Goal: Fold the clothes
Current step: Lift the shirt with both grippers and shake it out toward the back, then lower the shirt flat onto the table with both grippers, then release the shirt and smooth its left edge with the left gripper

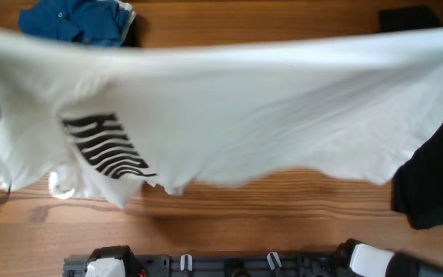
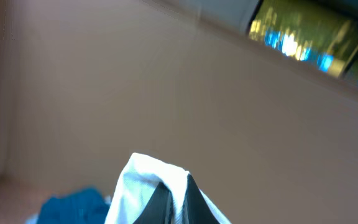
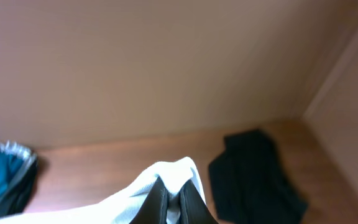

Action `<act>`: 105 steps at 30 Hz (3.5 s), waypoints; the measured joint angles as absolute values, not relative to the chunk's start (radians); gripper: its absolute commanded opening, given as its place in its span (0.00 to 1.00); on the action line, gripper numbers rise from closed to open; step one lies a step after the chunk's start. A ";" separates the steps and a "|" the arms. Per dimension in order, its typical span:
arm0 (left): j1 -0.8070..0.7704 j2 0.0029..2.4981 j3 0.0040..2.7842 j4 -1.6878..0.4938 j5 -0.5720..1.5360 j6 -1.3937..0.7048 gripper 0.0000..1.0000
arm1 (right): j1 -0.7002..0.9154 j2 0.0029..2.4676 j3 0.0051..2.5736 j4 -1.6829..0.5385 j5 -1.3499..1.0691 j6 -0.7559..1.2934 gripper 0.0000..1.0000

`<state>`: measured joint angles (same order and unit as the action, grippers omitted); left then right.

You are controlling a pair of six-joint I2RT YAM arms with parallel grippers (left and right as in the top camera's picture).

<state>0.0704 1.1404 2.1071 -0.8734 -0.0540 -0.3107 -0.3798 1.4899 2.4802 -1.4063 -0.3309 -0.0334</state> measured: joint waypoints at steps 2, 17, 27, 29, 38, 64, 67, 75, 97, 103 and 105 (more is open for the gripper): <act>0.070 1.229 2.107 -0.865 -0.026 -0.311 0.04 | -0.379 1.571 2.474 -1.394 -0.346 -0.045 0.04; 0.055 1.786 2.089 -0.125 0.119 -0.380 0.04 | -0.325 1.922 2.457 -0.698 -0.438 0.140 0.04; 0.052 1.749 2.199 -0.323 0.152 -0.367 0.04 | -0.331 1.885 2.455 -0.759 -0.432 0.159 0.04; 0.052 1.755 2.201 -0.479 0.160 -0.347 0.04 | -0.331 1.901 2.456 -0.858 -0.428 0.134 0.04; 0.052 1.853 2.197 -1.084 0.166 -0.232 0.04 | -0.332 2.057 2.433 -1.183 -0.437 0.004 0.04; 0.053 1.533 1.922 -1.676 0.083 -0.212 0.04 | -0.444 1.508 1.918 -1.497 -0.381 -0.079 0.04; 0.053 1.464 1.773 -1.619 0.080 -0.231 0.04 | -0.444 1.418 1.711 -1.423 -0.365 -0.053 0.04; 0.003 1.314 1.423 -1.475 0.102 -0.330 0.04 | -0.444 1.162 1.246 -1.317 -0.250 0.068 0.04; 0.002 1.429 1.208 -0.888 0.087 -0.399 0.04 | -0.444 1.216 0.944 -1.055 -0.198 0.154 0.04; 0.002 1.569 1.208 -0.771 0.087 -0.399 0.04 | -0.444 1.303 0.938 -0.955 -0.201 0.186 0.04; 0.002 1.605 1.208 -0.746 0.087 -0.399 0.04 | -0.444 1.346 0.938 -0.917 -0.201 0.194 0.04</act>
